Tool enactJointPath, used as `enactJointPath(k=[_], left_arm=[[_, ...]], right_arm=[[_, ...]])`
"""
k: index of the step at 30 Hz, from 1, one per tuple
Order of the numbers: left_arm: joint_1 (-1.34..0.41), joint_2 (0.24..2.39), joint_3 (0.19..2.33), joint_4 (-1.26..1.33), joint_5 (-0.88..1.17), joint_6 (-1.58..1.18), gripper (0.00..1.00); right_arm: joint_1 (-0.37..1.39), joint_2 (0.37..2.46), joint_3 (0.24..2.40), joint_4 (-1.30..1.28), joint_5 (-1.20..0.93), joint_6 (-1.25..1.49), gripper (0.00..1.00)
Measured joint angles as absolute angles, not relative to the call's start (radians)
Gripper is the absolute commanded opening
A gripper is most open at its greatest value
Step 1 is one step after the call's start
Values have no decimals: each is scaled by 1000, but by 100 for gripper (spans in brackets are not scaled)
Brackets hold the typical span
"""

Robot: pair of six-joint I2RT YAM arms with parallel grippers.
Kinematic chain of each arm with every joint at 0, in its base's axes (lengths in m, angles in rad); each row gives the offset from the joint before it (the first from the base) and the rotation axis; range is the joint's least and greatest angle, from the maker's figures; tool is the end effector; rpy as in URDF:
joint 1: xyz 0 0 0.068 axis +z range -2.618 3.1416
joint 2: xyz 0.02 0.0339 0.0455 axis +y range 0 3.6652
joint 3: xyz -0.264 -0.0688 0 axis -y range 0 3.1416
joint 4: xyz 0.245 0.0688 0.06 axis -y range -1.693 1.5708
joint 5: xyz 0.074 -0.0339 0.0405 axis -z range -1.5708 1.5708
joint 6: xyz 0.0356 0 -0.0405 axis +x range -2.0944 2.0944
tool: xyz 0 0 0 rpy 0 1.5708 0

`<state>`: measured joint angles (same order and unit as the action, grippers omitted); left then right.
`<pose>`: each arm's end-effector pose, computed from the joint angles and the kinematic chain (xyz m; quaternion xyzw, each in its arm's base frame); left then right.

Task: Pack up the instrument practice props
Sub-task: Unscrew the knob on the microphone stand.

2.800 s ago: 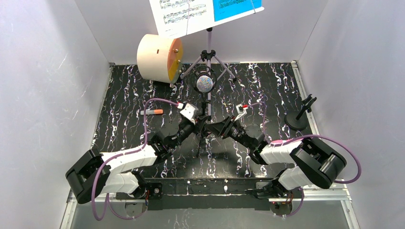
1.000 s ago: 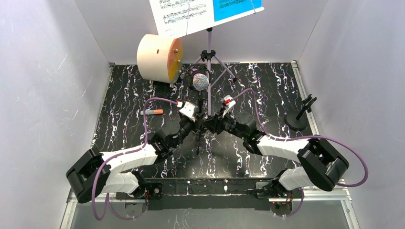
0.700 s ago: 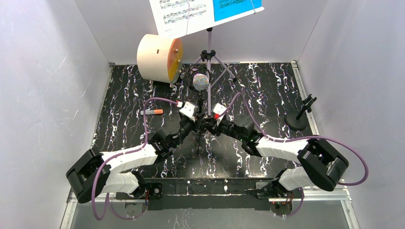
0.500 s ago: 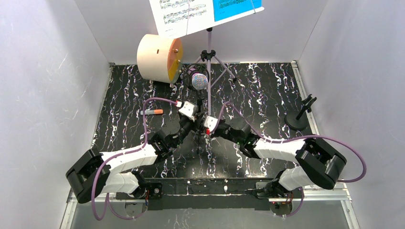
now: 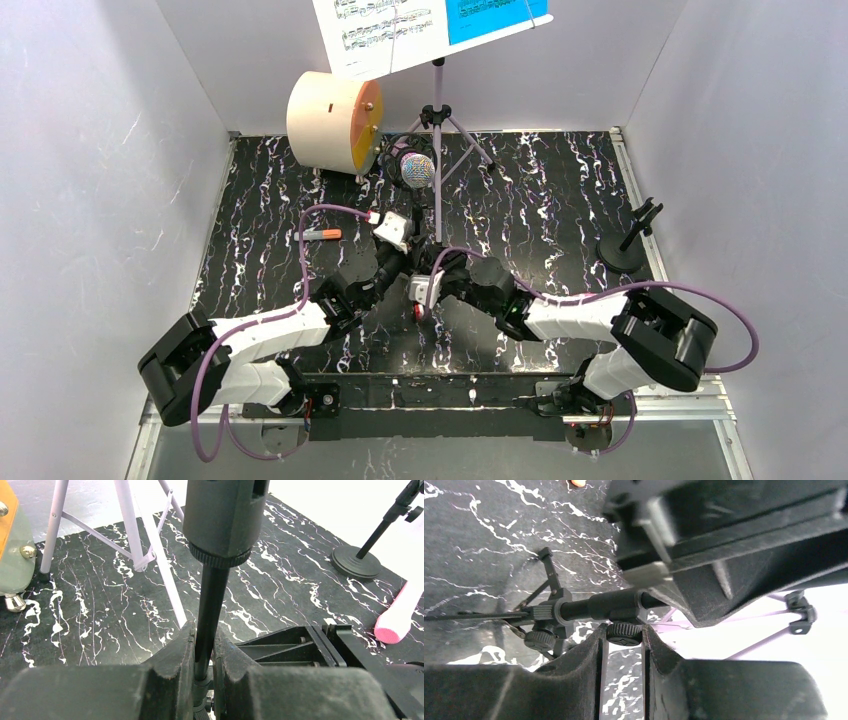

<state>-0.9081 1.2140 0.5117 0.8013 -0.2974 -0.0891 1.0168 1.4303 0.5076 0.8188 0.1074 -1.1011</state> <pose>0.1689 -0.1994 0.2591 0.1636 0.6527 -0.2632 0.6914 0.1545 0.2425 0.2045 -0.6291 0.3947 -0.0680 0.6662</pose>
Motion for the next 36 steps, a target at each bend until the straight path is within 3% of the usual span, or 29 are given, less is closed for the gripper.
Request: enactJointPath(k=[3,7,11,21,29,36], left_arm=[[-909,1214,512,800,-302,-89,0],[-913,1213,513,798,-308,-89,0],[-914,1211,513,796,-310,-88,0],[-914,1211,513,795,-310,-88,0],[-914,1206,513,789,-310,-88,0],[-914,1203,513,784,-310,-88,0]], right_arm=[[1013,1412,533,757,104,-994,41],[980,1394,546,685,85,-759,56],[884,1381,533,640,21,-461,62],[661,1346,422,828,-231,246,63],[637,1510,399,1166,-361,691,62],[637,1677,397,1395,-415,916,57]])
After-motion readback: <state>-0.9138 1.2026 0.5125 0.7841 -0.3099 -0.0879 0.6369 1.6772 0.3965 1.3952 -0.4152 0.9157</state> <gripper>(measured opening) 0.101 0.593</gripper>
